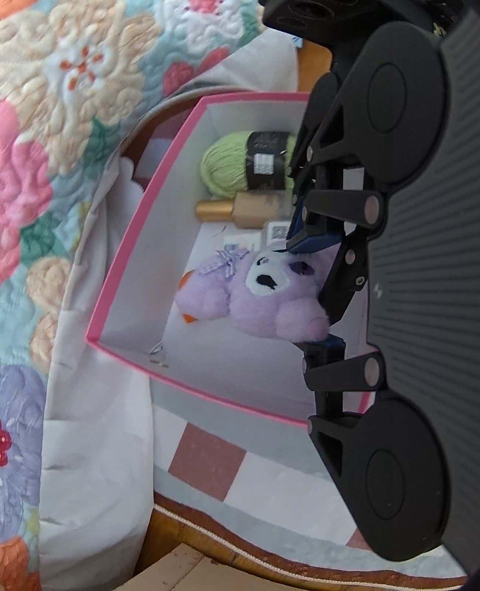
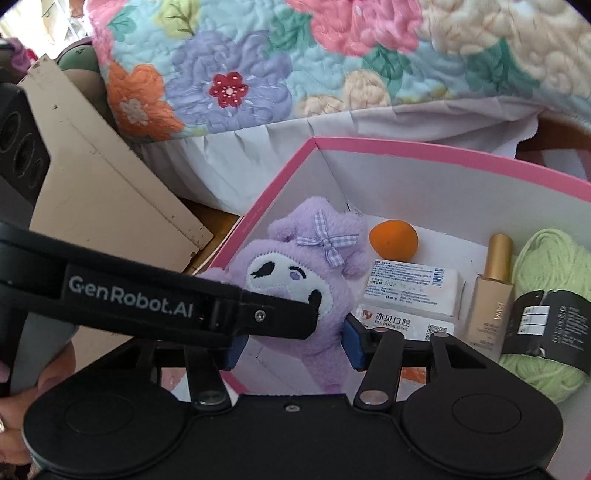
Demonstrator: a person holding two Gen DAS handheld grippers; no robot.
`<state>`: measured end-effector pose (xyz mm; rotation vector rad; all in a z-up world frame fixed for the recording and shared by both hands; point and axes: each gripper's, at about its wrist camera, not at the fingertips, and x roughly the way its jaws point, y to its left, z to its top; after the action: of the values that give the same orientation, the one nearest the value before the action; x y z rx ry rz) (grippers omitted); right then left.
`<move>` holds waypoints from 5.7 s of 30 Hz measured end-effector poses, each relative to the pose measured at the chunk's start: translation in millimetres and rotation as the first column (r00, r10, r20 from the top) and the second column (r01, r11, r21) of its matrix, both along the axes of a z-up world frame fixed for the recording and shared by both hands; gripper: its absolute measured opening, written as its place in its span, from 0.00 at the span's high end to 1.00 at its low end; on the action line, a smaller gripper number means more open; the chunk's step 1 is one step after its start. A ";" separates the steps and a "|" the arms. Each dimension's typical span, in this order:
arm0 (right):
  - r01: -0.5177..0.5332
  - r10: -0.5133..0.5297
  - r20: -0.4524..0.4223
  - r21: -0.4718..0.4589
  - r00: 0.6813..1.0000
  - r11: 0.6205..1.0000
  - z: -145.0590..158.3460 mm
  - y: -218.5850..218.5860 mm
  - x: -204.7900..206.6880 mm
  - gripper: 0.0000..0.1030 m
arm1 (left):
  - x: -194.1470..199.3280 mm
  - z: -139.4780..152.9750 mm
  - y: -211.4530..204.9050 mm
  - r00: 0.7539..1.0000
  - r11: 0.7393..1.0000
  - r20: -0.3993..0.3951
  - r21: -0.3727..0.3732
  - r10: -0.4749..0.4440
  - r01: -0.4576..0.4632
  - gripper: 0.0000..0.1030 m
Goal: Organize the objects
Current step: 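Carry the plush toy into the pink box and open the left gripper, then move the left gripper back to the blue wet-wipe pack, then close the left gripper on the blue wet-wipe pack and lift it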
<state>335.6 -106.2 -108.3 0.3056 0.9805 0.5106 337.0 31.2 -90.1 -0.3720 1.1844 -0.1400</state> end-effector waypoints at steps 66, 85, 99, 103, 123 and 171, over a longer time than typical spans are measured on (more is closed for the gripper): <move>0.023 0.024 0.210 -0.218 0.978 0.976 154.8 -16.5 -144.9 0.33 | -139.2 124.1 18.1 0.983 0.972 0.141 0.220 -0.117 0.084 0.29; 0.012 0.019 0.127 -0.237 0.992 0.971 169.9 -28.9 -230.7 0.13 | -214.5 133.5 15.4 0.967 0.959 0.133 0.212 -0.219 0.188 0.25; -0.074 0.071 -0.028 -0.147 0.997 0.986 113.8 -24.4 -219.2 0.10 | -243.3 102.6 3.9 0.954 0.948 0.113 0.191 -0.279 0.255 0.25; -0.082 0.076 -0.043 -0.153 0.996 0.985 96.2 -23.4 -206.2 0.10 | -237.8 88.5 5.1 0.958 0.952 0.092 0.173 -0.271 0.253 0.25; -0.127 0.180 0.189 -0.261 0.965 0.957 27.2 -21.1 -154.8 0.10 | -172.5 -9.5 18.2 0.960 0.959 0.188 0.232 -0.207 0.161 0.06; 0.138 -0.146 -0.042 -0.145 0.988 0.980 -70.2 -11.4 -141.8 0.60 | -146.8 -99.7 -4.7 0.973 0.985 0.174 -0.055 -0.149 0.161 0.63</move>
<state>193.8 -117.6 -178.5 0.2604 1.0325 0.3024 190.1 26.5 -189.8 -0.3212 1.0414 -0.3434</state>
